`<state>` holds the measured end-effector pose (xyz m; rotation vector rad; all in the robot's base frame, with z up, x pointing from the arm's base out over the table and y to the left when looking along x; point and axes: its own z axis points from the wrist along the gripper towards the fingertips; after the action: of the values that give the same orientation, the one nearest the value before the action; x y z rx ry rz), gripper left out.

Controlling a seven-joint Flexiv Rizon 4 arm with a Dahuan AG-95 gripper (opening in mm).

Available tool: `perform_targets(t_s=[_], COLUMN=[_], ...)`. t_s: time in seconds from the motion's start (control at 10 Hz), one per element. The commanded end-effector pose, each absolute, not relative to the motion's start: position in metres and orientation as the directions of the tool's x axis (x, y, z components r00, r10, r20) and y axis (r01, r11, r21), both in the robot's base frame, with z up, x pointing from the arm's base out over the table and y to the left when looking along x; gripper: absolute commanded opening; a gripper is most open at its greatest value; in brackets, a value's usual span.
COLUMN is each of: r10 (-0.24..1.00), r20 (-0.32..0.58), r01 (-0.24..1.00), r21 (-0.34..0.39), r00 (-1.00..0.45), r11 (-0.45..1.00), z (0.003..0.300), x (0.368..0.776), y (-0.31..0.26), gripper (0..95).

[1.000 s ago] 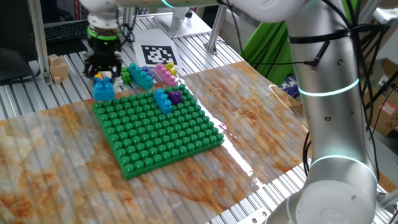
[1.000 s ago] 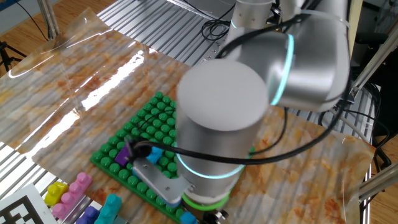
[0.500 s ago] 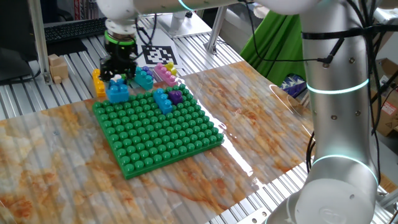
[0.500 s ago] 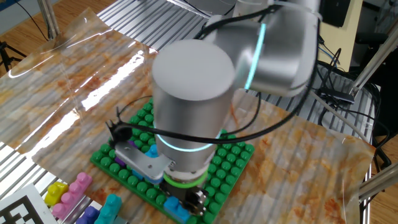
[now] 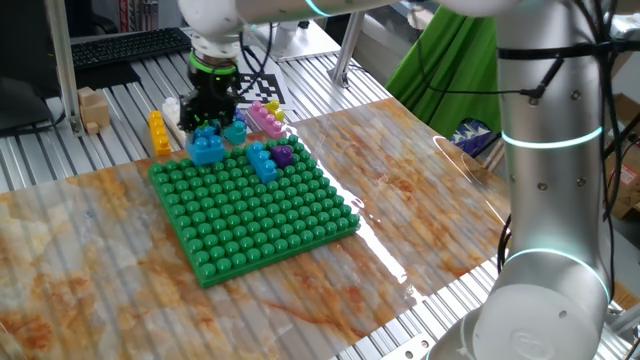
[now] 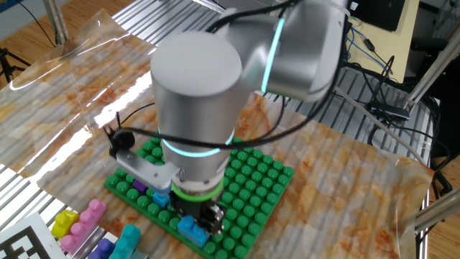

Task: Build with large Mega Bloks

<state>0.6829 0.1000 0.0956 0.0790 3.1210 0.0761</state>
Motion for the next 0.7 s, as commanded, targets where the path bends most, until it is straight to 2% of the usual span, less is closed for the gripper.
perform_targets(t_s=[0.1, 0.7], r10=[0.05, 0.074], r20=[-0.017, -0.011], r01=[0.049, 0.074], r21=[0.047, 0.044], r00=[-0.999, -0.997], r11=[0.998, 0.996], z=[0.0968, 0.0969], x=[0.679, 0.6766], y=[0.0948, 0.098], gripper=[0.0, 0.0])
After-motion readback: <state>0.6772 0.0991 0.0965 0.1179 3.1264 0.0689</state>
